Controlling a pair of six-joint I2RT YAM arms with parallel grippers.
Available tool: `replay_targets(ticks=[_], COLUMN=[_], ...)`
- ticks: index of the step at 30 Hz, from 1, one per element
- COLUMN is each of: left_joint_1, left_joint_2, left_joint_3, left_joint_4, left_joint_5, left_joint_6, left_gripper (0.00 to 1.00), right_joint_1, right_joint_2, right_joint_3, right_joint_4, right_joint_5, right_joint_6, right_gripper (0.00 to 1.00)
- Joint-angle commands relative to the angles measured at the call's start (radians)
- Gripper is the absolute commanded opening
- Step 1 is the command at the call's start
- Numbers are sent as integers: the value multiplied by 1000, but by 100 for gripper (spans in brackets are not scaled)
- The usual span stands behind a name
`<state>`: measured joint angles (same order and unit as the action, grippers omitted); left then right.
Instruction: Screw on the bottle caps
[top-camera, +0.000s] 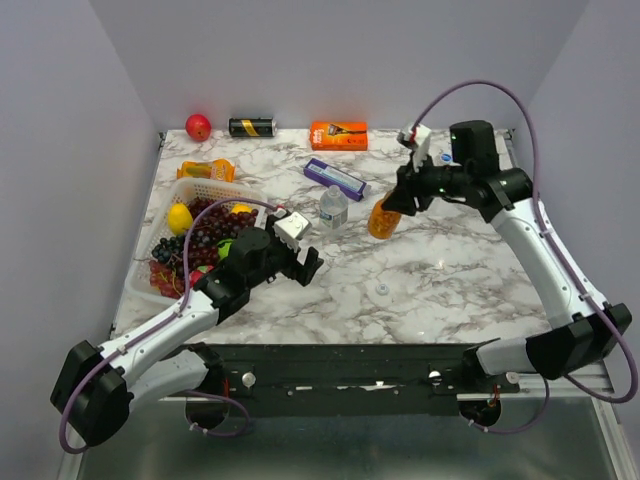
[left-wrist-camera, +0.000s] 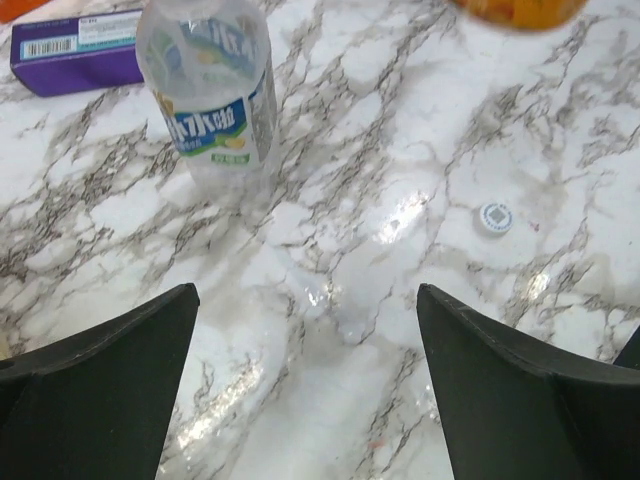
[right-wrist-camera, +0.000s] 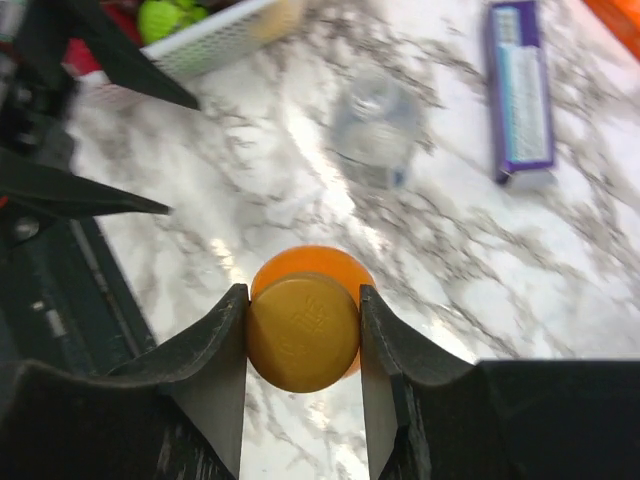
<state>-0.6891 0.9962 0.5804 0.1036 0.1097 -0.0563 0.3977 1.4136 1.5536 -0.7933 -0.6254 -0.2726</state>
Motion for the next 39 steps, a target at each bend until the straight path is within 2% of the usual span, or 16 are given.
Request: replay_targets(ticks=[1, 3, 5, 10, 20, 24, 32, 39], left_joint_1=[5, 5, 5, 6, 40, 46, 49, 51], left_joint_2=[-36, -24, -4, 15, 73, 90, 105, 117], left_joint_3=[-7, 9, 24, 50, 85, 101, 105, 105], left_joint_4=[-71, -85, -102, -102, -130, -139, -150, -133], left_joint_5=[-16, -30, -42, -71, -59, -59, -61, -65], left_joint_6=[52, 49, 41, 50, 50, 52, 87, 95], left_gripper=[99, 99, 99, 99, 99, 99, 99, 99], right_joint_1=[-123, -183, -207, -243, -253, -253, -252, -253], right_joint_2=[-67, -90, -67, 31, 169, 215, 294, 327], right_joint_3=[-249, -334, -385, -383, -331, -331, -299, -305], right_joint_4=[184, 344, 403, 514, 569, 634, 632, 641], right_joint_5=[11, -16, 10, 30, 81, 127, 113, 128], right_joint_6=[-117, -116, -138, -146, -223, -206, -174, -166], right_gripper=[15, 15, 15, 15, 20, 23, 27, 35])
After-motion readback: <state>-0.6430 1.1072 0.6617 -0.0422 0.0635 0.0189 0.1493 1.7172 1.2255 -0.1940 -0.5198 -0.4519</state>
